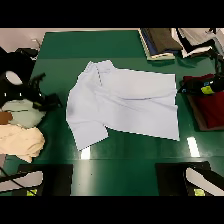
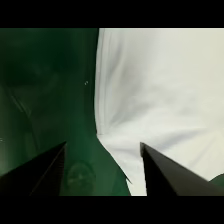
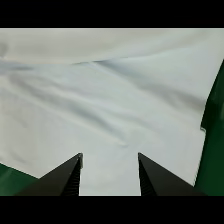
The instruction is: Fold the shirts.
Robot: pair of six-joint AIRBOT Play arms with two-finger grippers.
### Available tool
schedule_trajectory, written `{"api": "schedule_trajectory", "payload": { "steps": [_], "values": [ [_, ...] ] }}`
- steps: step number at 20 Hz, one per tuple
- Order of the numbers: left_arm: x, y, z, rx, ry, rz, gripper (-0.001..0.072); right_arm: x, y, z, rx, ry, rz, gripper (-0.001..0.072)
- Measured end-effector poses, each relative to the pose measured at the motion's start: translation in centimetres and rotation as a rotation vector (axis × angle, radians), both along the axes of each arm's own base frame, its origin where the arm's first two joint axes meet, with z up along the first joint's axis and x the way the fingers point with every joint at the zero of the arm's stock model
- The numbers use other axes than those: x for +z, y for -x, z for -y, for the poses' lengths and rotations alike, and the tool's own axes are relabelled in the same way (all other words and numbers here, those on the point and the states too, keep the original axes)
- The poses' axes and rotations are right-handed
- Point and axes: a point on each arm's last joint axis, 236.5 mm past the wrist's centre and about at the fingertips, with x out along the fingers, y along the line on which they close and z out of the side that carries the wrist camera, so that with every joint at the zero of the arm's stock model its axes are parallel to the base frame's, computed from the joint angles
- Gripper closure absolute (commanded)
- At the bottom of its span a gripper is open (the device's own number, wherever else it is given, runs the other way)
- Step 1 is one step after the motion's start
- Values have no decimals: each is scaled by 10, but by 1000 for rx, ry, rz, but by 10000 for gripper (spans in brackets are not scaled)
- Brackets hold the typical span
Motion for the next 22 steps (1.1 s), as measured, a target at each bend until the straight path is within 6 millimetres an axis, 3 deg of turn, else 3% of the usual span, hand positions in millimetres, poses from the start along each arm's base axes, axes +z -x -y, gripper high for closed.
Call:
{"api": "schedule_trajectory", "payload": {
  "steps": [4, 8, 10, 12, 15, 17, 18, 22],
  "values": [
    [-34, 28, 16, 38, 61, -55, 158, 2, 5, -2, -5, -3, 22, 306],
    [-46, 35, 48, 19, 112, -39, 182, 3, 6, -3, -7, -6, 29, 306],
    [-50, 33, 58, 9, 109, -17, 673, 3, 7, -3, -4, -6, 28, 306],
    [-48, 30, 63, -7, 104, 4, 680, 0, 11, 1, -6, -5, 13, 306],
    [-25, 16, 71, -14, 126, 72, 680, -25, 35, 19, -46, -10, -81, 305],
    [-5, 9, 73, -27, 129, 134, 680, -52, 62, 39, -103, 1, -171, 259],
    [4, 6, 74, -29, 133, 162, 680, -68, 79, 50, -134, 7, -222, 171],
    [26, 4, 76, -51, 134, 230, 680, -129, 144, 68, -258, -52, -430, 213]
  ]
}}
